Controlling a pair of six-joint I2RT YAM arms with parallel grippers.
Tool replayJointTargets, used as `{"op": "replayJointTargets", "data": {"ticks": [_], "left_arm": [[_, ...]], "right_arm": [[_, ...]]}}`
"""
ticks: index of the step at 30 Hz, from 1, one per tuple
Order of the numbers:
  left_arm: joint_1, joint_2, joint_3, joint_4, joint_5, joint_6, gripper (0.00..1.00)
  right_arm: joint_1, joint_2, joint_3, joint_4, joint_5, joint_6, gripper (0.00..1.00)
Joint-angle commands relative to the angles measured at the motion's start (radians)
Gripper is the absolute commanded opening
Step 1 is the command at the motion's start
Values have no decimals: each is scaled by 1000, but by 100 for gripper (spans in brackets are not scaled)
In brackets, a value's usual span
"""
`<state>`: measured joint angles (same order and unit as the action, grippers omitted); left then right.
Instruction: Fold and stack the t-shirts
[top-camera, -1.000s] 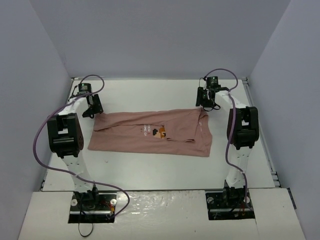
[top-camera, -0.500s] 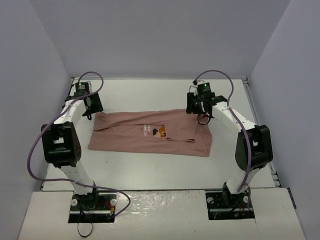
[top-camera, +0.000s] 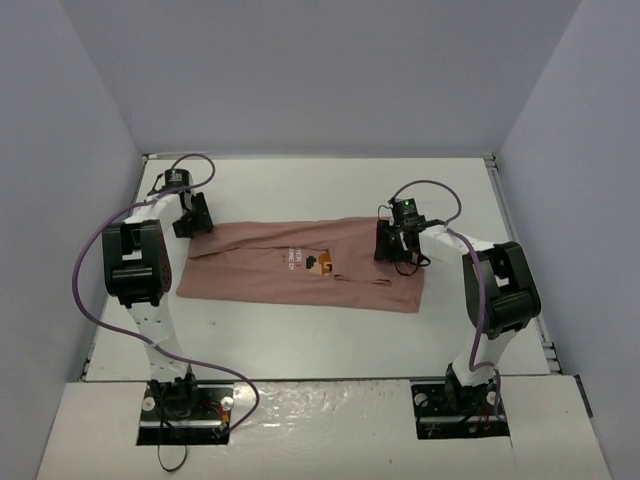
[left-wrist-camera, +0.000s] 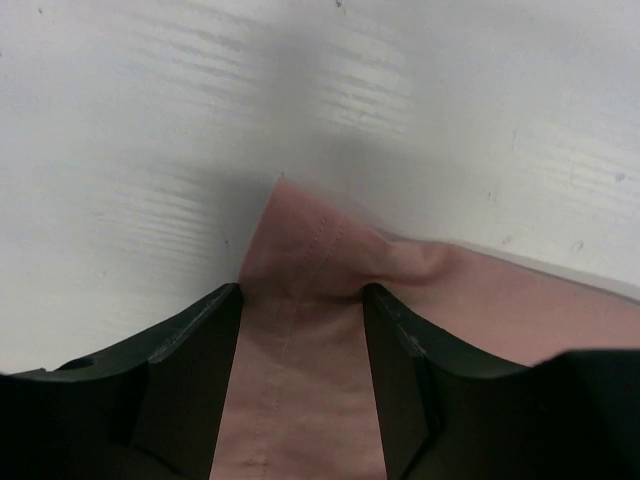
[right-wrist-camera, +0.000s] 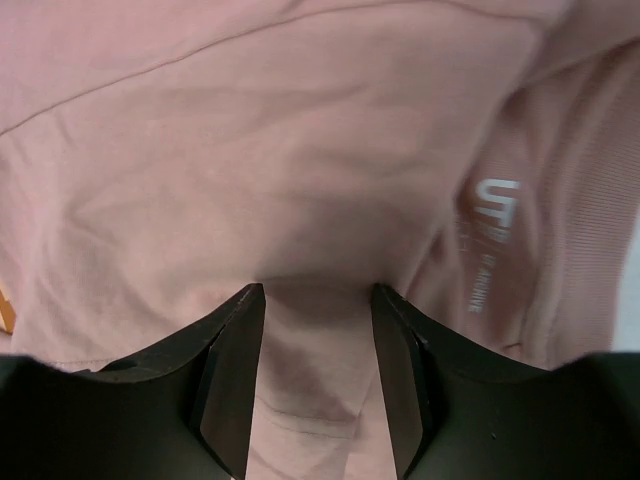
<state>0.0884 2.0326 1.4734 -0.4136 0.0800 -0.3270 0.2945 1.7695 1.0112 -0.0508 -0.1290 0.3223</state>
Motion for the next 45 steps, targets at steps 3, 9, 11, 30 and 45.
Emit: {"op": "replayJointTargets", "data": {"ticks": [3,9,11,30,45], "left_arm": [[43,56,74,-1,-67,-40,46],[51,78,132,26,-79,-46,45],[50,64,146,26,-95,-38,45],[-75,-200,-40,29,75,-41,51],[-65,-14,3,-1,-76,-6,34]], "right_arm": [[-80,-67,-111,-30,87,-25,45],[-79,-83,-113,-68,102,-56,45],[-76,-87,-108,-71,94,-66,45],[-62,-94,-75,-86,32,-111,45],[-68,-96,-91,-89,50,-114,45]]}}
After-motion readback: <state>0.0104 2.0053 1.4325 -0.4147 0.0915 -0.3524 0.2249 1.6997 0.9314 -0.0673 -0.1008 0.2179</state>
